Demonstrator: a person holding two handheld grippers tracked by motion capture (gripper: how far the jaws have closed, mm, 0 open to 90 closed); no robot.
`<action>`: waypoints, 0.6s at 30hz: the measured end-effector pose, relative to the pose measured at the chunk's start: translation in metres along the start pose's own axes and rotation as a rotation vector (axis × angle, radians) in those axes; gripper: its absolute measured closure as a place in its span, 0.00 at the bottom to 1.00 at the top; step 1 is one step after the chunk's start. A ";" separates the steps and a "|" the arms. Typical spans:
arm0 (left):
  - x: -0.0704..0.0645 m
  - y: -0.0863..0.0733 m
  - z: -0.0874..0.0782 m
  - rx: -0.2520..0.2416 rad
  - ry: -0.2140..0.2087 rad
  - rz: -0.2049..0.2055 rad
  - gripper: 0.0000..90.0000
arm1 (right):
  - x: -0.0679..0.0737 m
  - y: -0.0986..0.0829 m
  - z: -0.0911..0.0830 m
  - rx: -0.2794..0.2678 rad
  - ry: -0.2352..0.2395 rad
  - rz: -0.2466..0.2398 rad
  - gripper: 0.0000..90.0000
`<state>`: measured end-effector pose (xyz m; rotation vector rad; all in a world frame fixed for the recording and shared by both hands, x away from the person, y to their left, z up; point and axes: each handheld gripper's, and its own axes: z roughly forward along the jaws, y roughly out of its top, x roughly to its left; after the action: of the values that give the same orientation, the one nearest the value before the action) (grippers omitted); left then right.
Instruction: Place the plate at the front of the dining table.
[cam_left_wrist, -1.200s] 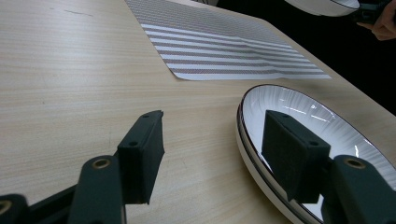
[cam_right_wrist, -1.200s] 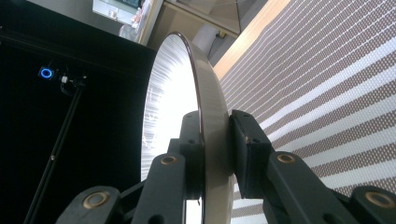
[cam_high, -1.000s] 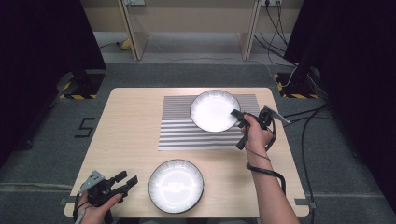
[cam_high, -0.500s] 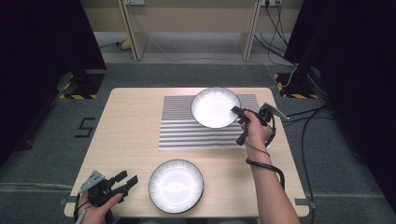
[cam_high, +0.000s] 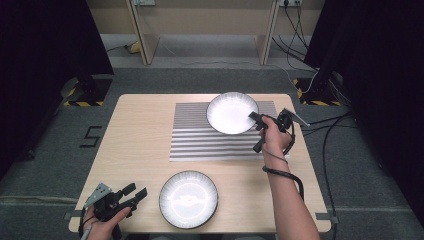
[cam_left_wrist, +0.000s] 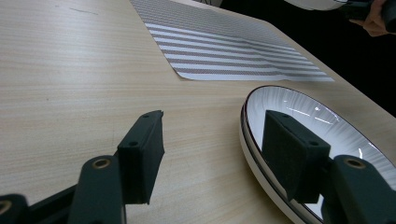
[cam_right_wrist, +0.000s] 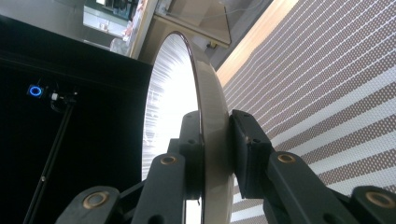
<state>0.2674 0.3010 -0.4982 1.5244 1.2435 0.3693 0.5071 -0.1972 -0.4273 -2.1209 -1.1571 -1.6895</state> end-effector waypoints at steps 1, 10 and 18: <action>0.000 0.000 0.000 -0.001 0.000 0.000 0.42 | -0.001 0.001 0.000 -0.002 0.000 -0.003 0.84; -0.001 -0.001 0.001 0.002 -0.002 0.000 0.42 | -0.007 0.006 0.004 -0.012 -0.024 0.011 0.84; -0.001 -0.001 0.001 0.005 -0.002 0.008 0.43 | -0.010 0.009 0.009 -0.016 -0.034 0.017 0.84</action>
<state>0.2674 0.2991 -0.4991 1.5337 1.2379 0.3696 0.5193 -0.2026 -0.4359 -2.1712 -1.1354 -1.6672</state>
